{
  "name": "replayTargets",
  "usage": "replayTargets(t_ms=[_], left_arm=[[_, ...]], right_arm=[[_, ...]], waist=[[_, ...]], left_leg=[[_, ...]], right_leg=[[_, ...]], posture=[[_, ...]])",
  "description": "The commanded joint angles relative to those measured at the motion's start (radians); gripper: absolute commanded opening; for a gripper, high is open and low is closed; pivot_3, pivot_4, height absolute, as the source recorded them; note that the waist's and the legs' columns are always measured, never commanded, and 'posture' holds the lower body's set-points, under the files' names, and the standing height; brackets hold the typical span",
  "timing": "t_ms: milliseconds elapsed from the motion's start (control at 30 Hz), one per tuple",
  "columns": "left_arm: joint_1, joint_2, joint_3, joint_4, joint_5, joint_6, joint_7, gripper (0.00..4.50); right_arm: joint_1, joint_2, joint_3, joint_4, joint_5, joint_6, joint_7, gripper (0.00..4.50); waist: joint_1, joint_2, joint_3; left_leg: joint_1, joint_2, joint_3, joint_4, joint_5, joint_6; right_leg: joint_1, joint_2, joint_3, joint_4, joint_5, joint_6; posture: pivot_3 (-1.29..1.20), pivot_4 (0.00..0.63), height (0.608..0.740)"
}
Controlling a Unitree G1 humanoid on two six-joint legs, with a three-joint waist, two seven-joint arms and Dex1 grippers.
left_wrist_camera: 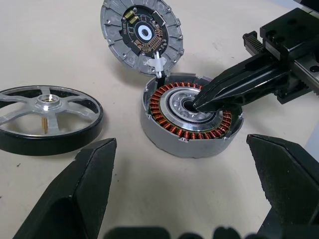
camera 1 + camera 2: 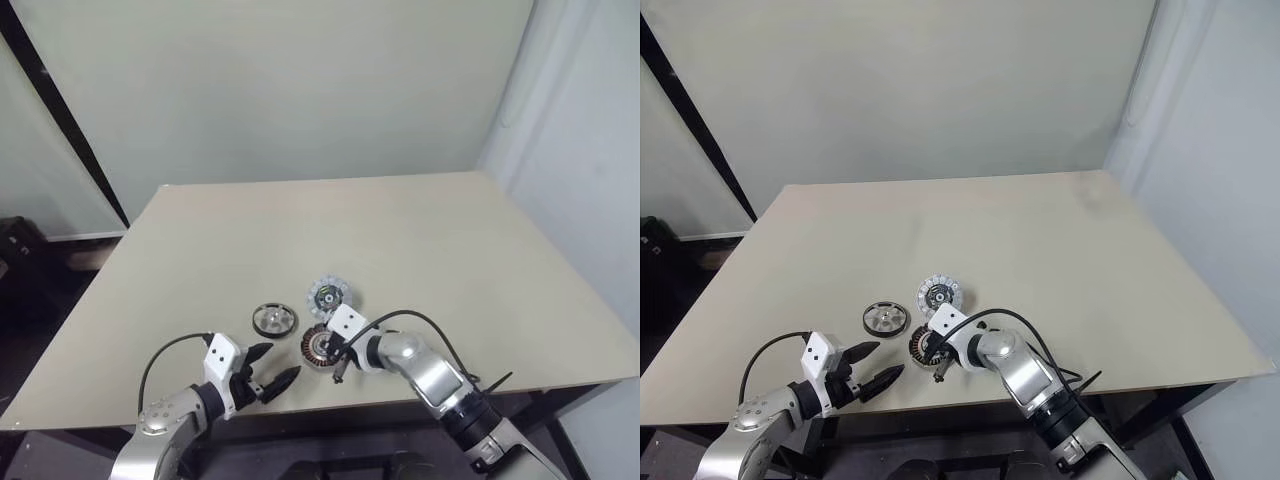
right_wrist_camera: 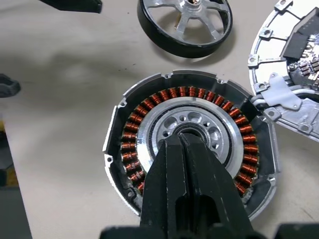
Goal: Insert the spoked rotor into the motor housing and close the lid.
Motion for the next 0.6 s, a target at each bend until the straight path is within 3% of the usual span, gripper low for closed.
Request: replayTargets(t_ms=[33,400,500,600], left_arm=[[-0.012,-0.001,0.000,-0.019,-0.001,-0.020,-0.002,4.50],[-0.015,-0.044,0.048,-0.006,-0.055,0.018,0.036,4.50],[-0.015,-0.059,0.076,0.001,-0.082,0.063,0.069,4.50],[-0.019,-0.082,0.109,0.010,-0.112,0.106,0.109,4.50]], right_arm=[[-0.011,0.002,0.010,-0.027,-0.010,-0.003,0.001,0.02],[-0.004,-0.002,-0.099,-0.155,0.067,-0.003,-0.002,0.02],[0.016,-0.018,-0.116,-0.196,0.081,0.000,0.003,0.64],[0.038,-0.032,-0.133,-0.231,0.091,-0.001,-0.003,1.63]], waist=[[0.000,0.000,0.000],[0.000,0.000,0.000],[0.000,0.000,0.000],[0.000,0.000,0.000]], left_leg=[[0.000,0.000,0.000,0.000,0.000,0.000],[-0.001,0.000,0.000,0.000,0.000,0.000],[-0.001,0.000,-0.001,0.000,0.000,0.000],[-0.001,0.000,-0.001,0.000,0.000,0.000]], right_leg=[[0.000,0.000,0.000,0.000,0.000,0.000],[0.000,0.000,0.000,0.000,0.001,0.001],[0.000,0.000,0.000,0.000,0.001,0.001],[0.000,0.000,0.000,0.000,0.001,0.001]], posture=[[0.00,0.000,0.740],[0.00,0.000,0.740],[0.00,0.000,0.740],[0.00,0.000,0.740]])
